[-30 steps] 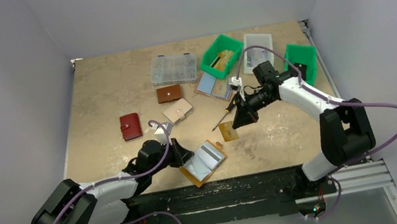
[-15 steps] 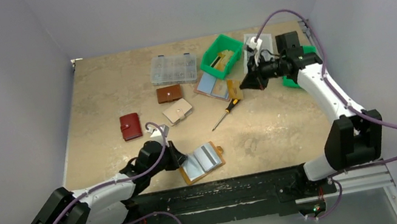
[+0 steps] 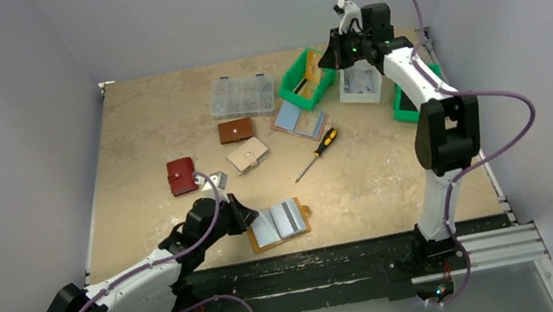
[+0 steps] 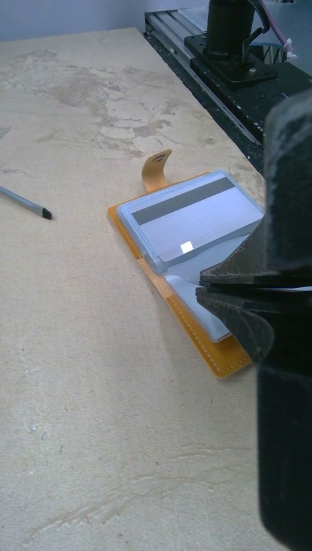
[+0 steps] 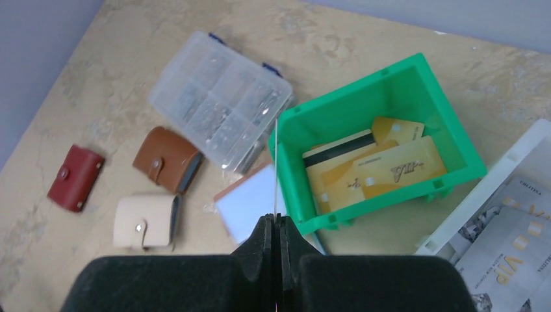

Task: Take the credit cards out of the card holder
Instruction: Place the credit card in the storage box, then remove the credit card from the card holder.

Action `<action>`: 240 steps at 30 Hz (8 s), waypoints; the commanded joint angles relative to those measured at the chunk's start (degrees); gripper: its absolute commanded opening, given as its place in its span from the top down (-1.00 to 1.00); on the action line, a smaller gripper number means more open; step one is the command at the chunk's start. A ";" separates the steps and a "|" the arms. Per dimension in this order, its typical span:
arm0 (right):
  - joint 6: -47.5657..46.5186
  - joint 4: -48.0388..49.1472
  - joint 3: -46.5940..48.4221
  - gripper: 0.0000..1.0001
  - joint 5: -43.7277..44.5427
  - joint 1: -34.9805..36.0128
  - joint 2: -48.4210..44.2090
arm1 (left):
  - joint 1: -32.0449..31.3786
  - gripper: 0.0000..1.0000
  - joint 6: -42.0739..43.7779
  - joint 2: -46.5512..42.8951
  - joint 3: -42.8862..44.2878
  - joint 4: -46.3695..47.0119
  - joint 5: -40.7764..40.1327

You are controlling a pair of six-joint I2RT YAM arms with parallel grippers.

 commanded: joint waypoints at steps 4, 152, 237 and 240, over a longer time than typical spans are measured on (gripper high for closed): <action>9.04 3.71 10.44 1.00 7.88 2.00 7.69 | 0.34 0.93 -0.76 -1.02 -0.75 -0.42 -2.14; -31.84 -2.90 -40.49 0.48 -3.89 35.58 -24.62 | -1.52 -0.20 -14.57 4.95 -8.51 32.64 13.93; -31.87 -10.65 -33.63 0.74 -1.68 41.34 -9.27 | -1.80 1.00 -17.23 30.10 -5.99 47.41 18.00; -30.65 -10.37 -33.34 0.75 2.36 41.35 -7.63 | -1.76 1.00 -17.26 30.40 -6.42 47.22 17.78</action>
